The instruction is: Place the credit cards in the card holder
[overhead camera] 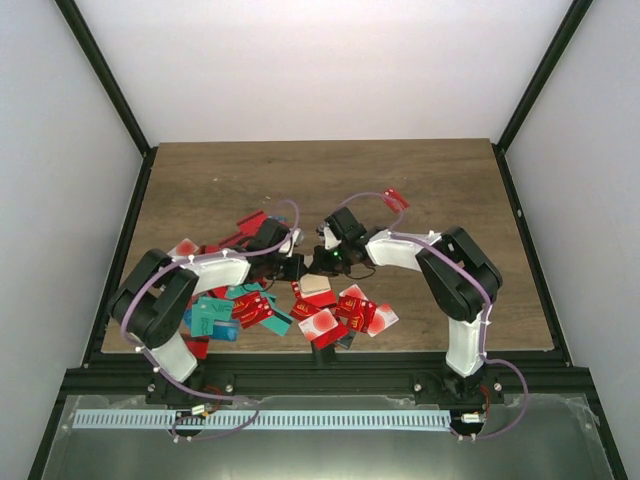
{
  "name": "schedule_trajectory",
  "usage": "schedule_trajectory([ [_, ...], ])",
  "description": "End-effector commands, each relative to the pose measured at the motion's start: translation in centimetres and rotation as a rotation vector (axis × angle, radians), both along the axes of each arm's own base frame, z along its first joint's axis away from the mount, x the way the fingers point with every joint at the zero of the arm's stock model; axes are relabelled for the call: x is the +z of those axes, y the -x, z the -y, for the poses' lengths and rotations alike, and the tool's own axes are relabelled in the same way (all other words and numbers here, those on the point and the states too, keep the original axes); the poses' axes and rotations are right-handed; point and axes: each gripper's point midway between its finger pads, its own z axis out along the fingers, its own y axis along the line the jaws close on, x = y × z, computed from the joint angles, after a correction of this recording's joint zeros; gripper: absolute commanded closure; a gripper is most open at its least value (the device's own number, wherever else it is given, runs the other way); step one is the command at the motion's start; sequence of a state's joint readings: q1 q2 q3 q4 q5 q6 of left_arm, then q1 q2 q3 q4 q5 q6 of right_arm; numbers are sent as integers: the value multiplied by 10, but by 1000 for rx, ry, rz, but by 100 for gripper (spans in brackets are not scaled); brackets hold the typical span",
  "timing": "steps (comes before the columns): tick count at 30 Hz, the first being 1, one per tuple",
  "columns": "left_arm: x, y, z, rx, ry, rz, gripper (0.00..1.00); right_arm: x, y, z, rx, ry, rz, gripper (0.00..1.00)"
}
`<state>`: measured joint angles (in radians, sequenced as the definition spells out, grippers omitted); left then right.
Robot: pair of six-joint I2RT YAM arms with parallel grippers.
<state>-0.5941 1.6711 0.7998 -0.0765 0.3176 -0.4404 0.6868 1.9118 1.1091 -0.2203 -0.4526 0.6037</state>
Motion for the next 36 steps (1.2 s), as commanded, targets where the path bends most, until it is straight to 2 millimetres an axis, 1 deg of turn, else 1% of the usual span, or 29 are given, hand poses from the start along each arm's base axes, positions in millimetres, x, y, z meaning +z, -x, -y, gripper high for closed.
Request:
schedule_trajectory([
  [1,-43,13,8,-38,-109,-74,96,-74,27,50,-54,250,-132,99],
  [3,-57,20,7,-43,-159,-104,96,-74,28,47,-49,234,-138,99],
  [5,-63,29,11,-58,-162,-113,96,-73,28,45,-49,223,-144,99],
  [8,-67,39,14,-78,-177,-125,96,-71,27,43,-44,208,-144,99],
  [12,-71,49,16,-121,-224,-143,96,-58,27,39,-32,155,-143,99],
  [16,-76,55,10,-145,-286,-159,96,-37,24,41,-26,98,-122,87],
  [20,-69,57,6,-146,-309,-166,96,-1,14,45,-32,8,-73,79],
  [24,-60,56,7,-149,-300,-152,96,27,5,48,-29,-65,-34,77],
  [28,-50,50,16,-153,-277,-129,96,40,-1,49,-29,-83,-5,77],
  [32,-40,44,23,-156,-256,-110,96,49,-8,59,-47,-71,39,77],
  [34,-34,44,27,-166,-242,-102,96,50,-10,65,-60,-64,60,77],
  [36,-30,43,30,-175,-226,-95,96,49,-10,66,-59,-72,68,77],
])
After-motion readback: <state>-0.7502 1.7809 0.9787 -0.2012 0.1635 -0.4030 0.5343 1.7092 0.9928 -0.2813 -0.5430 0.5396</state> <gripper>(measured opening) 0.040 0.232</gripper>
